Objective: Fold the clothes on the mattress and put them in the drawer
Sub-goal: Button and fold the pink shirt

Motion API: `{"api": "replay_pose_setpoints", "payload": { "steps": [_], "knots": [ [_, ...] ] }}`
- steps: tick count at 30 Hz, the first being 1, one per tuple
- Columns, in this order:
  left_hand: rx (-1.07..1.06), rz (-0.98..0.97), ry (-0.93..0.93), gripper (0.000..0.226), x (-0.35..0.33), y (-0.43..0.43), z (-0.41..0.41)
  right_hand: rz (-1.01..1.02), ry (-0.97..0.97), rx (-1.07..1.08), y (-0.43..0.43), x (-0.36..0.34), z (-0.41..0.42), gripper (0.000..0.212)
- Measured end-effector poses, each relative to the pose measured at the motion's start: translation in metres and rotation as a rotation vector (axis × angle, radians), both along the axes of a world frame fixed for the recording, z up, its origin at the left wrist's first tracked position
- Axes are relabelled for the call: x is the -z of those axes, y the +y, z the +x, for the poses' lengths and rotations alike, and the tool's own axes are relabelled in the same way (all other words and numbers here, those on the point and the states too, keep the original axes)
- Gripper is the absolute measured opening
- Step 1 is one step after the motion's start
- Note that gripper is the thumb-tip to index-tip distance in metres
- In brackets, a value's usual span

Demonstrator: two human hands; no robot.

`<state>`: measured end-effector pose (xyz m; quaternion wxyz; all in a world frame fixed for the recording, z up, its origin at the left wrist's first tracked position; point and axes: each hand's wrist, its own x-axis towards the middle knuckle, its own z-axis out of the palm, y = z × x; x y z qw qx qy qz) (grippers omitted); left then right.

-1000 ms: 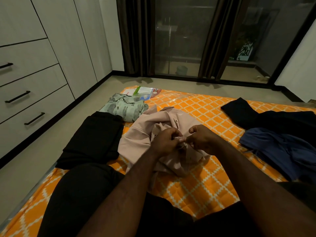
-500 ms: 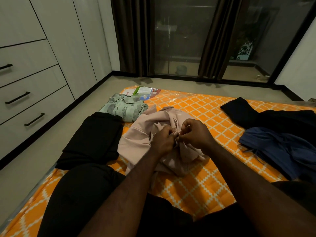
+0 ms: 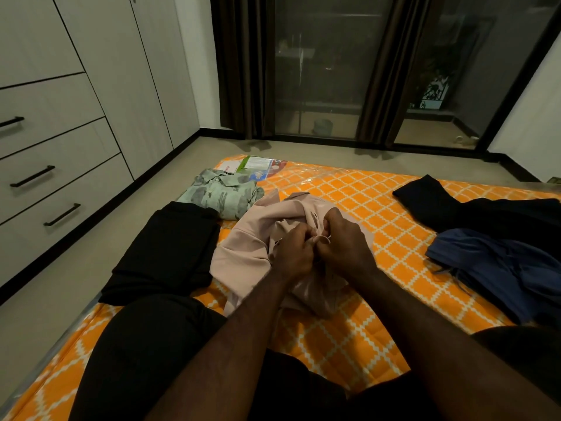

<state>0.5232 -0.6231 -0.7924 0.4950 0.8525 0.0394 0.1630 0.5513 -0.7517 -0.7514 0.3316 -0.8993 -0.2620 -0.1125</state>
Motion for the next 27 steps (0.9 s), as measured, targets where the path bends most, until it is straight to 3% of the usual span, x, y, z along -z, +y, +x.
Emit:
{"api": "replay_pose_setpoints", "payload": {
  "steps": [6, 10, 18, 20, 24, 27],
  "knots": [
    [0.008, -0.081, -0.035, 0.009, -0.002, 0.003, 0.001, 0.031, -0.061, -0.078, -0.006, -0.001, -0.001, 0.022],
    [0.079, -0.084, -0.063, 0.019, -0.009, 0.007, -0.002, 0.086, -0.06, -0.094, -0.009, 0.0, 0.003, 0.019],
    [0.066, 0.216, -0.168, 0.018, -0.007, 0.013, -0.003, 0.046, -0.115, -0.107, -0.01, 0.003, 0.004, 0.018],
    [0.032, 0.262, -0.229, 0.025, -0.009, 0.014, -0.004, 0.129, -0.033, -0.159, -0.01, -0.002, 0.007, 0.019],
    [-0.1, 0.102, -0.334, 0.027, -0.013, 0.02, -0.003, 0.51, 0.442, -0.226, -0.014, -0.012, 0.007, 0.007],
    [-0.118, 0.023, -0.318, 0.03, -0.013, 0.017, -0.002, 0.509, 0.483, -0.212, -0.016, -0.009, 0.006, 0.008]
  ]
}}
